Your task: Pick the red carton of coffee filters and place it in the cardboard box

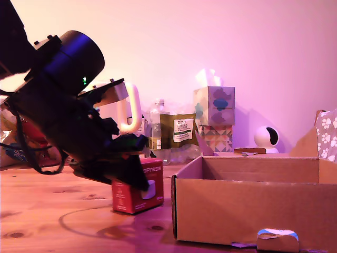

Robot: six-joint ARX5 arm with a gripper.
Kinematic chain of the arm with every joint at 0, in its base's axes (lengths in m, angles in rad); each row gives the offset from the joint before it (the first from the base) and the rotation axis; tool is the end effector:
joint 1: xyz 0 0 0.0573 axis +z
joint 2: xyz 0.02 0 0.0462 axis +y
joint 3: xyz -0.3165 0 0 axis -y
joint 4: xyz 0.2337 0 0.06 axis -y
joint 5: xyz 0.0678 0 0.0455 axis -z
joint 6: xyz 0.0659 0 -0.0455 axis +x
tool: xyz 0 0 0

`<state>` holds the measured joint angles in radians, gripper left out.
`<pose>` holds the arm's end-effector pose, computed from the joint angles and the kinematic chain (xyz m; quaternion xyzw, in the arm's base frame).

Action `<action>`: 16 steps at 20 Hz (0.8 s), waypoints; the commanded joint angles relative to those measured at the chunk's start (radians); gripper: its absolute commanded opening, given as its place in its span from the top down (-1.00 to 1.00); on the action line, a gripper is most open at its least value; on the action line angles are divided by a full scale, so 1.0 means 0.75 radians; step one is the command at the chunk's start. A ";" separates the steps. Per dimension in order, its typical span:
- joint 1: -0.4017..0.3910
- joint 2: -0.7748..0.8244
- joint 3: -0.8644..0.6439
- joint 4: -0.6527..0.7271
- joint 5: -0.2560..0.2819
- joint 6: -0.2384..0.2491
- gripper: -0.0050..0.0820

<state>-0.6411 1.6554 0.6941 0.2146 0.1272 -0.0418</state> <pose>0.2574 -0.2025 0.1711 0.0746 0.3600 -0.3415 0.8650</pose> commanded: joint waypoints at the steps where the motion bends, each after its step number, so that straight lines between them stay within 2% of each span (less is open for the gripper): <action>1: -0.005 -0.116 0.001 -0.047 0.004 0.024 0.40; 3: -0.005 -0.252 0.001 -0.125 0.004 0.047 0.40; 6: -0.005 -0.443 0.001 -0.180 0.004 0.047 0.39; 9: -0.005 -0.507 0.001 -0.179 0.033 0.042 0.39; 12: -0.046 -0.466 0.001 -0.036 0.122 0.015 0.39; 14: -0.115 -0.405 0.001 0.139 0.130 -0.043 0.39; 16: -0.188 -0.323 0.004 0.312 0.127 -0.051 0.39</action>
<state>-0.7757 1.3911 0.7010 0.4049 0.2184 -0.0742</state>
